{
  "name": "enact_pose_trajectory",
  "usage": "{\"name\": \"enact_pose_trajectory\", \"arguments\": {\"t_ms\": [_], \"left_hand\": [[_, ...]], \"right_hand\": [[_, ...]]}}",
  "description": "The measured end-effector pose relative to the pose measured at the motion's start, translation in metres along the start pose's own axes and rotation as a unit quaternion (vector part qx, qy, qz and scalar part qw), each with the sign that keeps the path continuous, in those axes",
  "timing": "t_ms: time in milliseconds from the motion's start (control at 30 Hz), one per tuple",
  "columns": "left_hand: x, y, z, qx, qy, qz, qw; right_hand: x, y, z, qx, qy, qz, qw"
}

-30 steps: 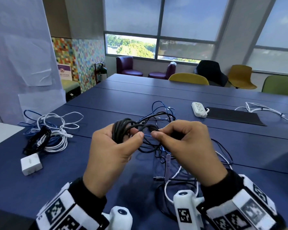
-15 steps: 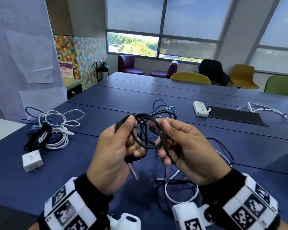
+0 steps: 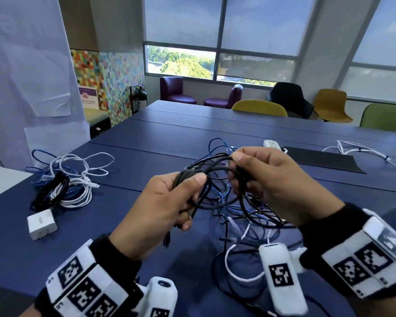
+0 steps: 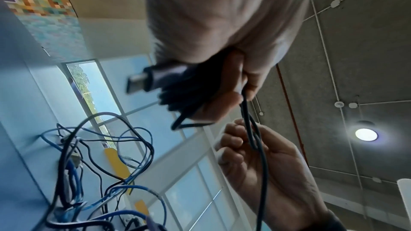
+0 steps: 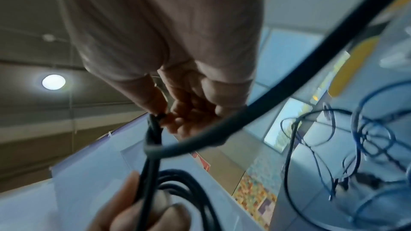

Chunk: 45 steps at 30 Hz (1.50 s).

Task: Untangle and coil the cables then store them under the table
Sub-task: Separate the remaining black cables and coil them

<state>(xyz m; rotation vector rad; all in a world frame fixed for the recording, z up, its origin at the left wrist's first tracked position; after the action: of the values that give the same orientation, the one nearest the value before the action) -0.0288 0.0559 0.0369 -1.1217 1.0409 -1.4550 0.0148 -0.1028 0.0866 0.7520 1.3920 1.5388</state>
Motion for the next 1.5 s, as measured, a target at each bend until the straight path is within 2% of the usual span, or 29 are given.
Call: {"name": "enact_pose_trajectory", "arguments": {"t_ms": [100,167,233,300,333,367,433,500,600,633,667,700,733,767,800,867,933,967,1033,1067,1100,1133,1167,1200,1233,1300,1367,1433,1500], "left_hand": [[0.006,-0.005,0.001,0.006,0.037,0.043,0.998],[0.004,-0.007,0.004,0.011,0.035,0.066,0.997],[-0.001,-0.008,0.006,0.017,0.030,0.082,0.996],[-0.008,-0.008,0.006,0.019,0.029,0.091,0.995],[-0.011,-0.008,0.006,0.017,0.027,0.096,0.995],[-0.014,-0.008,0.005,0.015,0.024,0.100,0.995],[-0.017,-0.008,0.004,0.010,0.016,0.104,0.994],[-0.017,-0.009,0.004,0.010,0.009,0.106,0.994],[-0.017,-0.016,0.007,0.024,-0.011,0.117,0.993],[-0.019,-0.019,0.008,0.029,-0.023,0.122,0.992],[-0.021,-0.023,0.010,0.032,-0.036,0.124,0.991],[-0.024,-0.025,0.011,0.033,-0.049,0.125,0.990],[-0.028,-0.027,0.012,0.032,-0.061,0.126,0.990],[-0.032,-0.028,0.013,0.032,-0.071,0.122,0.989],[-0.035,-0.029,0.015,0.031,-0.079,0.115,0.990],[-0.042,-0.028,0.017,0.023,-0.089,0.093,0.991],[-0.048,-0.027,0.018,0.012,-0.096,0.075,0.992],[-0.050,-0.026,0.018,0.008,-0.098,0.067,0.993],[-0.052,-0.026,0.017,0.002,-0.099,0.051,0.994],[-0.054,-0.027,0.017,-0.001,-0.099,0.044,0.994],[-0.056,-0.027,0.016,-0.004,-0.100,0.038,0.994],[-0.058,-0.028,0.016,-0.006,-0.103,0.032,0.994],[-0.062,-0.029,0.017,-0.007,-0.107,0.026,0.994],[-0.065,-0.030,0.018,-0.008,-0.111,0.020,0.994],[-0.069,-0.030,0.018,-0.012,-0.117,0.015,0.993],[-0.076,-0.030,0.020,-0.017,-0.137,0.009,0.990],[-0.082,-0.029,0.021,-0.015,-0.155,0.010,0.988],[-0.086,-0.028,0.021,-0.017,-0.158,-0.001,0.987],[-0.092,-0.026,0.022,-0.024,-0.161,-0.035,0.986]], "right_hand": [[0.000,0.002,0.005,0.069,0.004,0.123,0.990],[-0.001,0.005,0.005,0.073,0.044,0.131,0.988],[-0.003,0.010,0.003,0.072,0.076,0.083,0.991],[-0.017,0.011,0.005,0.051,0.039,-0.036,0.997],[-0.026,0.016,0.008,0.015,-0.004,-0.147,0.989],[-0.035,0.021,0.010,-0.031,-0.052,-0.266,0.962],[-0.048,0.028,0.014,-0.112,-0.134,-0.437,0.882],[-0.054,0.029,0.012,-0.174,-0.197,-0.495,0.828],[-0.054,0.026,0.008,-0.207,-0.249,-0.535,0.780],[-0.054,0.024,0.008,-0.197,-0.249,-0.485,0.815],[-0.055,0.020,0.009,-0.153,-0.240,-0.364,0.887],[-0.053,0.013,0.010,-0.075,-0.210,-0.189,0.956],[-0.047,0.005,0.010,0.011,-0.161,-0.011,0.987],[-0.042,0.001,0.008,0.069,-0.121,0.115,0.984],[-0.041,-0.002,0.007,0.102,-0.094,0.172,0.975],[-0.048,-0.003,0.008,0.105,-0.063,0.154,0.981],[-0.065,-0.001,0.012,0.035,-0.103,-0.025,0.994],[-0.074,0.003,0.013,-0.014,-0.140,-0.158,0.977],[-0.084,0.014,0.014,-0.108,-0.213,-0.357,0.903],[-0.089,0.015,0.014,-0.135,-0.243,-0.389,0.879],[-0.092,0.015,0.013,-0.149,-0.270,-0.376,0.874],[-0.097,0.013,0.014,-0.143,-0.294,-0.288,0.900],[-0.101,0.006,0.015,-0.108,-0.300,-0.137,0.938],[-0.099,-0.003,0.017,-0.043,-0.276,0.031,0.960],[-0.094,-0.009,0.017,0.022,-0.240,0.155,0.958],[-0.086,-0.014,0.014,0.110,-0.179,0.227,0.951],[-0.087,-0.011,0.015,0.096,-0.174,0.138,0.970],[-0.095,-0.005,0.014,0.007,-0.228,-0.074,0.971],[-0.101,0.002,0.010,-0.076,-0.284,-0.298,0.908]]}}
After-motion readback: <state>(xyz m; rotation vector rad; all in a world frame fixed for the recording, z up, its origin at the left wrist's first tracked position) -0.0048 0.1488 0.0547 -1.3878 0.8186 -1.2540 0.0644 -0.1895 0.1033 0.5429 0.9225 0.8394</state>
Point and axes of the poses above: each hand's wrist, its own z-axis towards the middle knuckle, its own x-axis out of the palm, y = z × x, the point moved 4 cm from there along z, towards the middle knuckle, and after that the axes turned 2 degrees about z, right-handed, at the moved point
